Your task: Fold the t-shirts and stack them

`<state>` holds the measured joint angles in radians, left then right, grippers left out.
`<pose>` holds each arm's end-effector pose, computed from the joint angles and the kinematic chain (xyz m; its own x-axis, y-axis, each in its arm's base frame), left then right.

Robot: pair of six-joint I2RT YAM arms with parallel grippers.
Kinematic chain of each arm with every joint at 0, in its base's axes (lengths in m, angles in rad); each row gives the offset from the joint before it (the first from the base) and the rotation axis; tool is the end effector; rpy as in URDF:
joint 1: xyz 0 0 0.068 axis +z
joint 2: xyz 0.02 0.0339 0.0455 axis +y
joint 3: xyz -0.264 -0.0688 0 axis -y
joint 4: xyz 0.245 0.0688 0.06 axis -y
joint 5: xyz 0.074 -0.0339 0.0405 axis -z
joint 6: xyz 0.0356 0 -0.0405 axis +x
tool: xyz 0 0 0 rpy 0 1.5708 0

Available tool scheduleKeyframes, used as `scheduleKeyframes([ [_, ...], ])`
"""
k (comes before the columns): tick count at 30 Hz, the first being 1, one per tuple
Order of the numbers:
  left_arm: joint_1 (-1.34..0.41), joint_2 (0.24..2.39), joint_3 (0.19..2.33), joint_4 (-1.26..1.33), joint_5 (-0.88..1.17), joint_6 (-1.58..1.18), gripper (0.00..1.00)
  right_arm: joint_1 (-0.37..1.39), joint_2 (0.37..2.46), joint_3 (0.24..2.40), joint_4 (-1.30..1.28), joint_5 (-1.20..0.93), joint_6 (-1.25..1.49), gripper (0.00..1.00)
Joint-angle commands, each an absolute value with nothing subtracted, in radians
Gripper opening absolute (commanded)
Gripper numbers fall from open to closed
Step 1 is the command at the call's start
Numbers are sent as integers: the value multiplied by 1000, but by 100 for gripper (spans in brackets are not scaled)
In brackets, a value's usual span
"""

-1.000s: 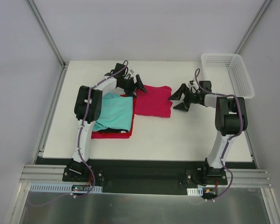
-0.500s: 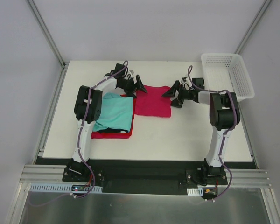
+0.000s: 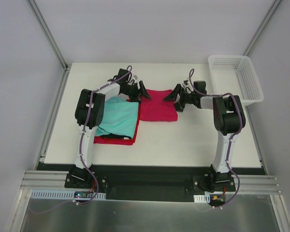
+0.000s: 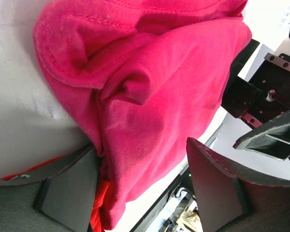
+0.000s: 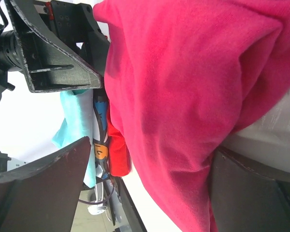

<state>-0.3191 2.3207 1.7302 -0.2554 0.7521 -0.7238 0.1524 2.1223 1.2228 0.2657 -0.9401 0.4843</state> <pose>0.4701 -0.1809 0.1453 -0.9691 -0.1891 -0.1582 0.0232 0.5686 -0.8223 0.4248 0.0943 0.1276 -0.8592 0.1458 -0.4904 -0.3759 0.4703 0.7984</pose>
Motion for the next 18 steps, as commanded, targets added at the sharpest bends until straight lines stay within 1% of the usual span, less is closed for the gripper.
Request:
scheduleKeyframes([
  [1, -324, 2310, 1678, -282, 747, -742, 66, 164, 2148, 1204, 281, -911, 485, 96],
  [2, -324, 2313, 1683, -281, 750, -742, 63, 164, 2151, 1206, 281, -913, 485, 95],
  [3, -324, 2315, 1689, -281, 750, -742, 57, 166, 2148, 1206, 281, -913, 488, 95],
  [6, -324, 2324, 1703, -281, 758, -746, 45, 166, 2148, 1209, 278, -916, 486, 89],
  [7, -324, 2329, 1704, -281, 758, -749, 45, 164, 2148, 1207, 279, -917, 486, 86],
  [9, -324, 2330, 1710, -281, 761, -747, 45, 164, 2146, 1209, 261, -914, 474, 84],
  [12, -319, 2330, 1715, -281, 762, -747, 45, 164, 2145, 1218, 200, -902, 436, 79],
  [13, -318, 2330, 1713, -281, 765, -744, 45, 164, 2140, 1221, 187, -902, 427, 74],
  [15, -314, 2330, 1713, -281, 767, -744, 44, 164, 2132, 1215, 163, -894, 404, 72],
  [18, -310, 2329, 1712, -281, 767, -742, 44, 161, 2112, 1219, 76, -861, 342, 63],
])
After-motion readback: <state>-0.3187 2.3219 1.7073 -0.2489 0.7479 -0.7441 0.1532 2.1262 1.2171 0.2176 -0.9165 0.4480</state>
